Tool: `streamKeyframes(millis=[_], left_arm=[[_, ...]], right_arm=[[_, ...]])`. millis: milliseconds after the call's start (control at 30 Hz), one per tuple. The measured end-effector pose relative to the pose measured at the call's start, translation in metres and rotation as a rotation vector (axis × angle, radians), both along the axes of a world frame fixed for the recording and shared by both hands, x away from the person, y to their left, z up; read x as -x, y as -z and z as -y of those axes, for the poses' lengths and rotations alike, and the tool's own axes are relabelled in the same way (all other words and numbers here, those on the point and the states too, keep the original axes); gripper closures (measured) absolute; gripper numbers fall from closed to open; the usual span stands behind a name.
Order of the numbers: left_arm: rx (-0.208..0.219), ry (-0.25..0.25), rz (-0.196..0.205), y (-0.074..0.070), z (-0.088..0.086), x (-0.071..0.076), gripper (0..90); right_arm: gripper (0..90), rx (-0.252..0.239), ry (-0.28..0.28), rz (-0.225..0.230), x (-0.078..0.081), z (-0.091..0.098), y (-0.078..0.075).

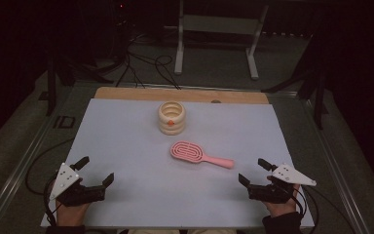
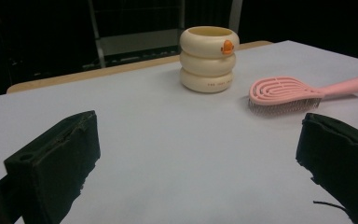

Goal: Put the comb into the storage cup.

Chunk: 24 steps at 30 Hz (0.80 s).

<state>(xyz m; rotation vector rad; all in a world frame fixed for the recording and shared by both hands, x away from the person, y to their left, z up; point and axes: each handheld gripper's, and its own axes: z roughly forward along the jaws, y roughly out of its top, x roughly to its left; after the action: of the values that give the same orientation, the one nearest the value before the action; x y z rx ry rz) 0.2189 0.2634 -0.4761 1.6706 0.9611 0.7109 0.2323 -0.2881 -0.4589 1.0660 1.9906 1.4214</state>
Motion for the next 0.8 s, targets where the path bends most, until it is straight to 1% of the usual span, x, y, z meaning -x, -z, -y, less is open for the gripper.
streamKeyframes(millis=[33, 300, 467, 600, 733, 800], left_arm=[[0.0, 0.0, 0.0, 0.0, 0.0, 0.0, 0.4], [-0.003, -0.009, -0.003, 0.001, -0.001, 0.001, 0.4], [-0.003, -0.008, -0.004, 0.001, 0.0, 0.001, 0.4], [-0.003, -0.005, -0.004, 0.001, 0.0, 0.0, 0.4], [-0.004, -0.004, -0.004, 0.001, 0.001, 0.0, 0.4], [-0.003, -0.004, -0.006, 0.001, 0.001, 0.0, 0.4]], right_arm=[[7.9, 0.01, -0.009, 0.0, -0.002, -0.002, -0.002], [7.9, 0.021, -0.042, -0.011, -0.006, -0.005, -0.011], [7.9, 0.03, -0.051, -0.024, -0.01, -0.007, -0.015], [7.9, 0.057, -0.059, -0.039, -0.013, -0.013, -0.02], [7.9, 0.062, -0.06, -0.042, -0.014, -0.014, -0.022], [7.9, 0.065, -0.079, -0.038, -0.018, -0.018, -0.029]])
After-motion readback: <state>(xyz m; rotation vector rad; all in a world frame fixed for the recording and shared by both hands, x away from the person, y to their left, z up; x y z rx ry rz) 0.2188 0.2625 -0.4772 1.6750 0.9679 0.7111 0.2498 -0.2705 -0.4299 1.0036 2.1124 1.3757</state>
